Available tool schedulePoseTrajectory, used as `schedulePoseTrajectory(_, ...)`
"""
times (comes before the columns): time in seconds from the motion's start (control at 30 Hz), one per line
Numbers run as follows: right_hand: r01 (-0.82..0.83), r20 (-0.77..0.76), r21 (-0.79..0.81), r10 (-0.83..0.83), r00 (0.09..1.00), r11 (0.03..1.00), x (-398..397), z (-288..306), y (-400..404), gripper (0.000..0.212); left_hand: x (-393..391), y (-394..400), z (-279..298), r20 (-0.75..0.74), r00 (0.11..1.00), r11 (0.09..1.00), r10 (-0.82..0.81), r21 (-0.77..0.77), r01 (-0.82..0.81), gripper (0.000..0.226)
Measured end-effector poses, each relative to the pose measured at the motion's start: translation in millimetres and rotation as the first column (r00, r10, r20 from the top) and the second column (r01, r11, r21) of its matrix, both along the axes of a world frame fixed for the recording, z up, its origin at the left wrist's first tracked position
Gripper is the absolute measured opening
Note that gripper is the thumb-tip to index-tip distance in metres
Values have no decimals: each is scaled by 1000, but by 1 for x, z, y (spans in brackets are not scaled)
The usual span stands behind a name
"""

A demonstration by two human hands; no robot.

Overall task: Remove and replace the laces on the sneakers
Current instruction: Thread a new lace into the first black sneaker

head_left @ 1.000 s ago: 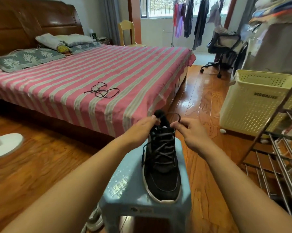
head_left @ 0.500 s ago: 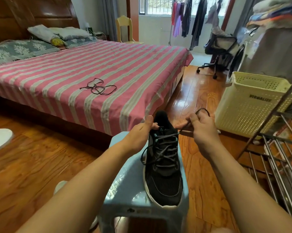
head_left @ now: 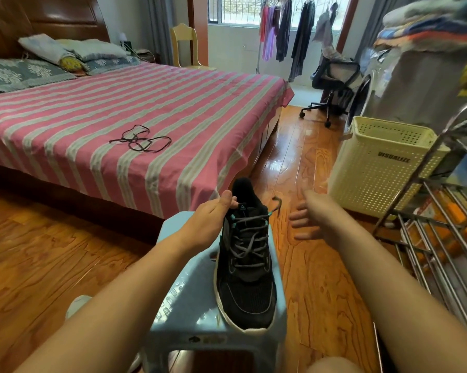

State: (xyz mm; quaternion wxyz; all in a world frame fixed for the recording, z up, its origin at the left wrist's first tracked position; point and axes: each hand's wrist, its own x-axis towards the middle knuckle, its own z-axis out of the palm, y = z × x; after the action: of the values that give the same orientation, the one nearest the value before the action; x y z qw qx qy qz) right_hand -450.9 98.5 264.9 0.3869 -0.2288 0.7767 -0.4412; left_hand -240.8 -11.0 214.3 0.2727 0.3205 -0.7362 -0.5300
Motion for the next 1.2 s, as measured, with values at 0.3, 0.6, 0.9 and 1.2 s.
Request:
schedulePoseTrajectory(0.3, -81, 51, -276, 99, 994, 958, 42, -8, -4, 17, 0, 0, -1, 19, 1000, 999, 22, -48, -22, 75)
schedulePoseTrajectory(0.6, 287, 280, -628, -134, 951, 723, 15, 22, -13, 18, 0, 7, 7, -11, 1000, 999, 18, -41, -18, 44)
schedulePoseTrajectory(0.9, 93, 167, -454, -18, 986, 886, 19, -5, -18, 35, 6, 6, 2, 147, 988, 941, 44, -339, 9, 18)
schedulePoseTrajectory(1.2, -240, -36, -326, 242, 970, 915, 63, -40, 22, 40, 3, 57, -5, 158, 952, 965, 261, -14, -262, 65)
